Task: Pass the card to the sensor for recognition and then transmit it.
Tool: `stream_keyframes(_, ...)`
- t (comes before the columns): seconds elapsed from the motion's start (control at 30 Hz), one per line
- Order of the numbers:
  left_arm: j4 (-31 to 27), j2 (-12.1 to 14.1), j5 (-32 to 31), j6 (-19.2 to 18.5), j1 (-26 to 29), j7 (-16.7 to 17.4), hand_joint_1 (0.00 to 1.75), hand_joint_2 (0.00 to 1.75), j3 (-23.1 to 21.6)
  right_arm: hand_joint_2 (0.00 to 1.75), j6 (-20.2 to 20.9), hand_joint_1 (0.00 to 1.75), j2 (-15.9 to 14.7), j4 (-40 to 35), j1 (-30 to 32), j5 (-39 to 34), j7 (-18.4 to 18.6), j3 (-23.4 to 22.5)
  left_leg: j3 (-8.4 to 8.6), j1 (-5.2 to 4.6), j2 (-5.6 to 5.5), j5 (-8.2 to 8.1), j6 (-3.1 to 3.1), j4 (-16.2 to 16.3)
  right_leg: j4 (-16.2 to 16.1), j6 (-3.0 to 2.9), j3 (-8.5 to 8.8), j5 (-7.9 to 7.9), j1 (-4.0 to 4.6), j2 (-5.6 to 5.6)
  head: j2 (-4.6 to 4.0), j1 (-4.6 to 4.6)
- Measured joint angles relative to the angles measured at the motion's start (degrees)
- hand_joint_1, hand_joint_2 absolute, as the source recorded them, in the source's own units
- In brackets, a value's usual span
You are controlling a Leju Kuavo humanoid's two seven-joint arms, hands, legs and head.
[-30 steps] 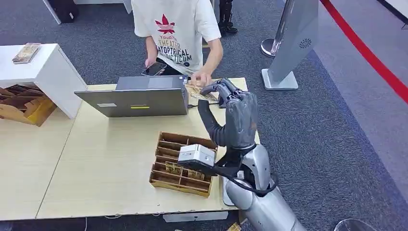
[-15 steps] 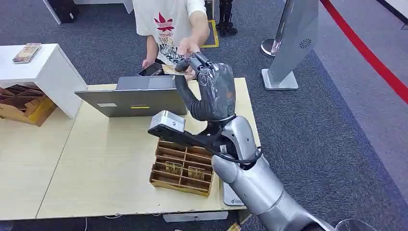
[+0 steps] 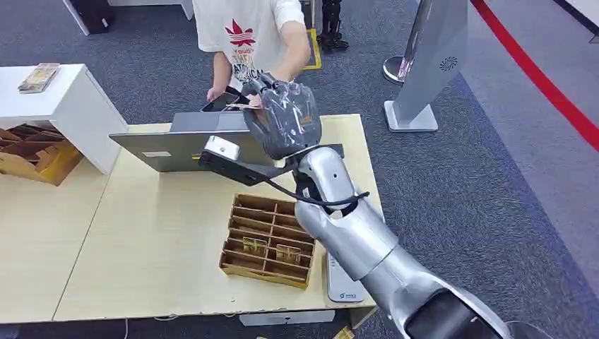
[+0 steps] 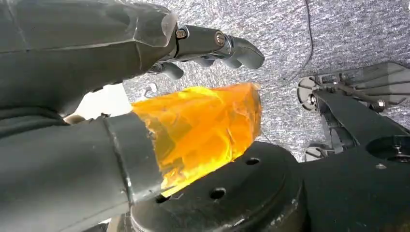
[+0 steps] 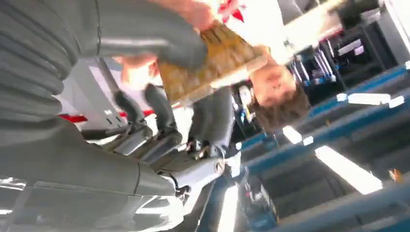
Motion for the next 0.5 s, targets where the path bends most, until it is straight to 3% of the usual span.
stream_keyframes(0.2,0.0,0.0,1.4,0.0,0.4,-1.0,0.00,0.00,0.0,0.00,7.8,0.00,1.5,0.7,1.2,-8.4,-4.2,0.8,0.00,0.01,0.00,-0.01,-0.01,0.0,0.0,0.00,-0.02,-0.01,0.01,0.00,0.00,0.00)
stream_keyframes(0.27,0.0,0.0,2.5,0.1,0.9,-1.8,0.00,0.00,0.2,0.00,12.5,0.00,1.8,-2.0,3.3,-15.7,-6.8,1.8,0.00,0.02,0.02,-0.02,-0.02,0.0,0.0,0.00,-0.03,-0.01,0.02,0.02,0.00,-0.02)
stream_keyframes(0.37,0.0,0.0,3.6,0.1,1.6,-2.9,0.00,0.00,0.7,0.00,18.2,0.00,1.9,-7.3,6.7,-25.3,-7.2,3.6,-0.02,0.02,0.01,-0.02,-0.02,0.0,0.0,0.02,-0.06,-0.05,0.01,0.00,0.00,-0.02)
stream_keyframes(0.5,0.0,0.0,5.1,0.1,2.4,-4.0,0.00,0.00,1.4,0.00,29.5,0.00,1.8,-13.7,10.4,-47.0,-7.3,5.1,-0.02,0.02,0.03,-0.04,-0.01,0.0,0.0,0.02,-0.09,-0.06,0.01,0.02,0.00,0.00)
